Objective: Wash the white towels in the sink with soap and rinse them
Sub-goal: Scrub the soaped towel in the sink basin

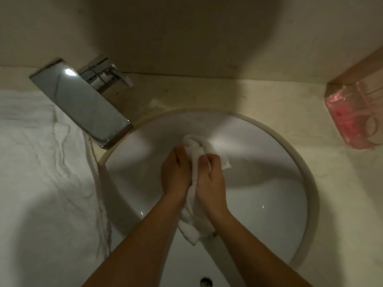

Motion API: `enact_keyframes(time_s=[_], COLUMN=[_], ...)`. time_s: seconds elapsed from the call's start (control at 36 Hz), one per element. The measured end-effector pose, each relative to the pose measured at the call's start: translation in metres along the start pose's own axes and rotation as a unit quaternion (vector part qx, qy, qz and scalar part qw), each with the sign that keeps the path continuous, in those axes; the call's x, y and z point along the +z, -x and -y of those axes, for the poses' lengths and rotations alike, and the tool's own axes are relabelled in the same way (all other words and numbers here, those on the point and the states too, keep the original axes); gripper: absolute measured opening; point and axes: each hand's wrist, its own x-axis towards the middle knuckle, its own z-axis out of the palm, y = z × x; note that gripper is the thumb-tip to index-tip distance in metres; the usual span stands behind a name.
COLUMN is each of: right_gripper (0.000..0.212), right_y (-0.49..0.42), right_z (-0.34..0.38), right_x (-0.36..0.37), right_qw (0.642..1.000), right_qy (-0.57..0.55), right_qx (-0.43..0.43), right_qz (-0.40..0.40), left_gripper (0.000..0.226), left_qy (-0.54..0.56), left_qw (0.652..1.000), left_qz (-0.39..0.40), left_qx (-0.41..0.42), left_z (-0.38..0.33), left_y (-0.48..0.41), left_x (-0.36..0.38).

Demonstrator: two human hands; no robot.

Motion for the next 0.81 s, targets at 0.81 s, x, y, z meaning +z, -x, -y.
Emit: enact_keyframes(time_s=[0.81], right_gripper=[0.041], right_y=[-0.027], right_z=[-0.022], right_x=[-0.095], right_qw=[0.899], right_qy=[0.424], right_qx=[-0.104], right_qz=[-0.033], left_gripper=[0.042], left_qy=[-0.062], left_qw=[0.995], left_qz=[-0.070], left_qx=[0.044], left_z=[0.013], left_y=[0.019], left_x=[-0.063])
